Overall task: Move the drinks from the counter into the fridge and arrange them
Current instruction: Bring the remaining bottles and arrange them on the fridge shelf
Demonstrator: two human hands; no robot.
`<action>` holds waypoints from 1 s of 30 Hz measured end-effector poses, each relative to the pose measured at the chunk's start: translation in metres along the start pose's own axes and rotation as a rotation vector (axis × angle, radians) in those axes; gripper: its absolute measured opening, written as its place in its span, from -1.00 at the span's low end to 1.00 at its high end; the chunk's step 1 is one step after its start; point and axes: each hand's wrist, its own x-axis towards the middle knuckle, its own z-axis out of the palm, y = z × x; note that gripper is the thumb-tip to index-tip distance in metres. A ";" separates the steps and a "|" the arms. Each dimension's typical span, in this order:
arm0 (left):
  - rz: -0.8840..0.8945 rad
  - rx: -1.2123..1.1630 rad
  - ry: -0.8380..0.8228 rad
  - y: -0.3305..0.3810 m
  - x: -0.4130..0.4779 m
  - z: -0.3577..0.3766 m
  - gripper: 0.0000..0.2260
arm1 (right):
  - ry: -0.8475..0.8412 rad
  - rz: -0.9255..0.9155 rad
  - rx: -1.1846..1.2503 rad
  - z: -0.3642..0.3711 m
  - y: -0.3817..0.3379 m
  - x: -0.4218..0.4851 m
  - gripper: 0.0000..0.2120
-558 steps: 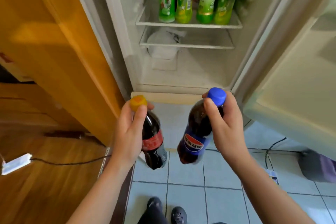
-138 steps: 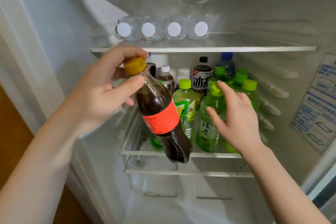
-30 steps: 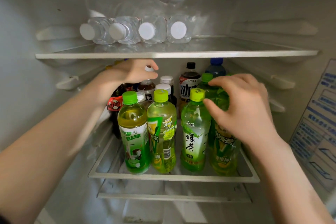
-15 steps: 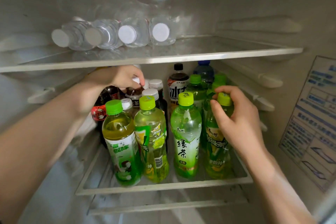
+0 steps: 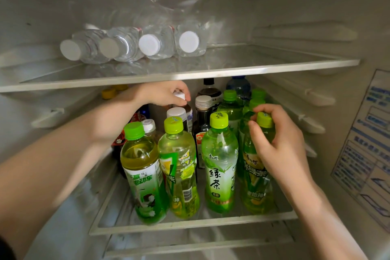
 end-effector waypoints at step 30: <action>-0.115 -0.098 0.358 0.006 -0.154 0.032 -0.73 | 0.046 0.001 -0.132 -0.001 -0.009 -0.001 -0.69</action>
